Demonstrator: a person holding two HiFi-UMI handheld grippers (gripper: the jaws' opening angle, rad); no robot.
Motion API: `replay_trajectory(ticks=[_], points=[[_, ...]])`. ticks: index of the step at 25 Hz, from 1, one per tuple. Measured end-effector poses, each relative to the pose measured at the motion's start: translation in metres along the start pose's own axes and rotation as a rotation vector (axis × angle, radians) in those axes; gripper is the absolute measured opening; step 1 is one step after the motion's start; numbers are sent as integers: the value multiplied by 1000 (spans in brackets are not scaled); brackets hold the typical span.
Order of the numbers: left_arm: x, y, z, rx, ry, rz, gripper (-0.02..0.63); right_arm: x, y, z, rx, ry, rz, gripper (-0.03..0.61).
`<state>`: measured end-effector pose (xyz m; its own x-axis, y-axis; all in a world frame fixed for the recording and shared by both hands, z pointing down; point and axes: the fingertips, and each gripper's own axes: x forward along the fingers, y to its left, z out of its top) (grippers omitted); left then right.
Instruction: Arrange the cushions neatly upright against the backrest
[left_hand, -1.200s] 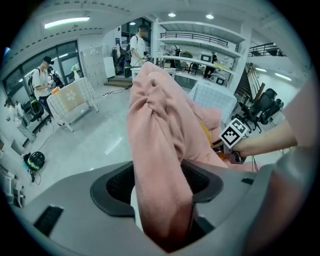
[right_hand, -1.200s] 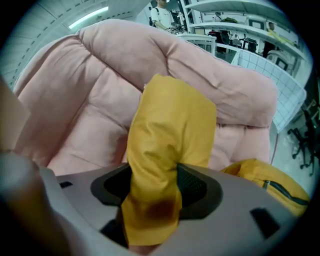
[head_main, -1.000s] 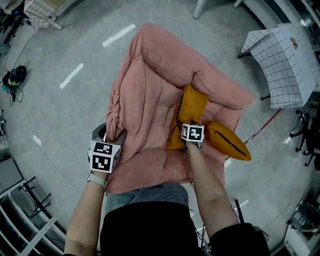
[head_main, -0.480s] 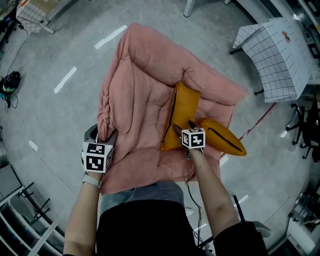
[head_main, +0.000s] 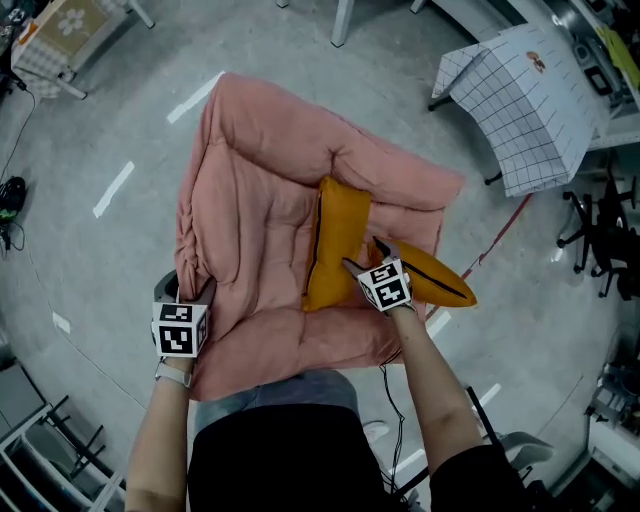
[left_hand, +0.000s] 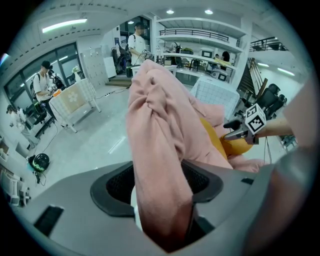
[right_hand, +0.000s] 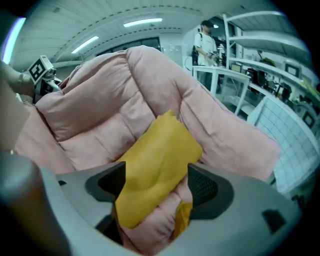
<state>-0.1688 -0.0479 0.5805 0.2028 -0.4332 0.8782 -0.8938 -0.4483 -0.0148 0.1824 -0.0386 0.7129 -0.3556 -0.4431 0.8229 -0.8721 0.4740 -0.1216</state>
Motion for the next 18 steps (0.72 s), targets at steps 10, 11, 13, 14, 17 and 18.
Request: replay_trajectory(ticks=[10, 11, 13, 14, 17, 18], points=[[1, -3, 4, 1, -2, 0, 275, 76, -10, 66, 246, -26, 128, 426], [2, -3, 5, 2, 1, 0, 275, 80, -16, 66, 278, -24, 104, 426], [2, -2, 4, 2, 4, -1, 275, 87, -25, 64, 307, -7, 51, 426], [2, -2, 3, 1, 5, -1, 275, 91, -26, 62, 303, 5, 35, 426], [3, 0, 3, 0, 8, 0, 275, 95, -22, 63, 283, 11, 42, 431], [4, 0, 4, 1, 10, 1, 275, 93, -21, 65, 284, -1, 58, 433]])
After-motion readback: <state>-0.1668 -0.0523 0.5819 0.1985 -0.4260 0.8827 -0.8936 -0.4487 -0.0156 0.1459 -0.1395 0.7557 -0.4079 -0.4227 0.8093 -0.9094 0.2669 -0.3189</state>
